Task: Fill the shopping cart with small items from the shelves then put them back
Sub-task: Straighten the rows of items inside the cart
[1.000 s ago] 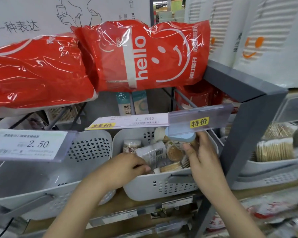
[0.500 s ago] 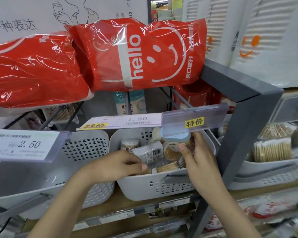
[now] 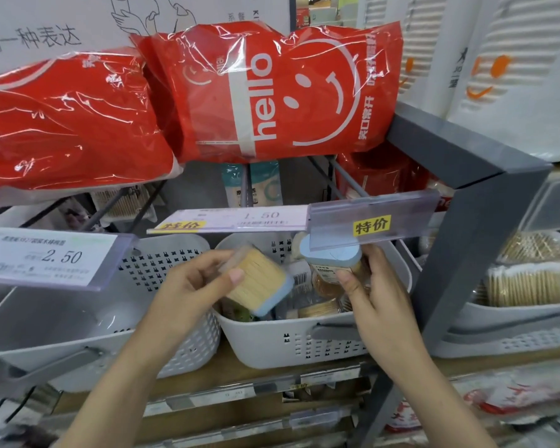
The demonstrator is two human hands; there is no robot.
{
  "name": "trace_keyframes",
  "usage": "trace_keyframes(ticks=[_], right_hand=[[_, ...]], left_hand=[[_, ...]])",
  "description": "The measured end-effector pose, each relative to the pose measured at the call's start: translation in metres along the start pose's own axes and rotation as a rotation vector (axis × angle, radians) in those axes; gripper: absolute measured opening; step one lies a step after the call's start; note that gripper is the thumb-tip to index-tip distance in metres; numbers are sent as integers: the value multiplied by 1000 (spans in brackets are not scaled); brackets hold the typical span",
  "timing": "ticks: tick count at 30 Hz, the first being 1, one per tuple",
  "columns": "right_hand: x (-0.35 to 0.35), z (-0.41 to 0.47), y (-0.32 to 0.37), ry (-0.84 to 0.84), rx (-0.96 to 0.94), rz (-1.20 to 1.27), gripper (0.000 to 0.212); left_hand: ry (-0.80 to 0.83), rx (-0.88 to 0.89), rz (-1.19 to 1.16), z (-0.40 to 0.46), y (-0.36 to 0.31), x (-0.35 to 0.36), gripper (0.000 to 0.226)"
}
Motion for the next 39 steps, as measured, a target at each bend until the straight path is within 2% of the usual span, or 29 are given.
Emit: trace_keyframes(ticks=[3,5,6,8,11,12,14,16,20,23,26,28,33,36,37,39], right_hand=[[2,-2,2,13,-35,14,38],[5,-3,10,26,-70,48,33],[7,-4,14,36,-92,51,30],[16,-8,24,76,-128,68,31],[39,-19,36,174,-146,188,36],[48,-23,39,213,-151,217,36],[70,-34,48,292,-152,264,36],[94,-46,57,381,-107,342,33],[151,-79,71,616,92,542,24],[198,-110,87,809,218,579,32],[245,-153,112,983,307,599,28],[275,-188,129,1099,384,629,20],[342,-279,174,1350,462,676,19],[374,-323,191,1398,472,669,19],[383,-335,194,1406,482,666,19],[401,-355,202,1431,522,658,19]], left_hand=[[-212,-81,-189,-14,9,-5,18],[-318,-124,-280,-28,15,-8,42],[-382,-141,-348,-35,16,-11,45],[-462,-190,-486,-54,19,-13,30],[-533,-259,-666,-89,23,-19,26],[-542,-268,-731,-102,26,-23,34],[-554,-276,-847,-129,29,-30,69],[-634,-286,-932,-158,34,-39,81],[-824,-324,-969,-221,43,-54,75],[-1002,-349,-1002,-279,46,-65,76],[-1205,-400,-970,-345,45,-80,97],[-1319,-381,-932,-391,40,-93,97],[-1588,-364,-723,-500,28,-129,60],[-1725,-327,-681,-552,30,-147,19],[-1754,-332,-664,-567,30,-153,20],[-1783,-387,-600,-593,35,-166,58]])
Point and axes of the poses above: each hand's wrist, its own z-axis towards the middle knuckle, its own x-axis out of the palm, y = z × x, the point moved 3 cm from there along z, towards the middle knuckle, and after that the axes turned 7 degrees about z, right-handed, at the moved point
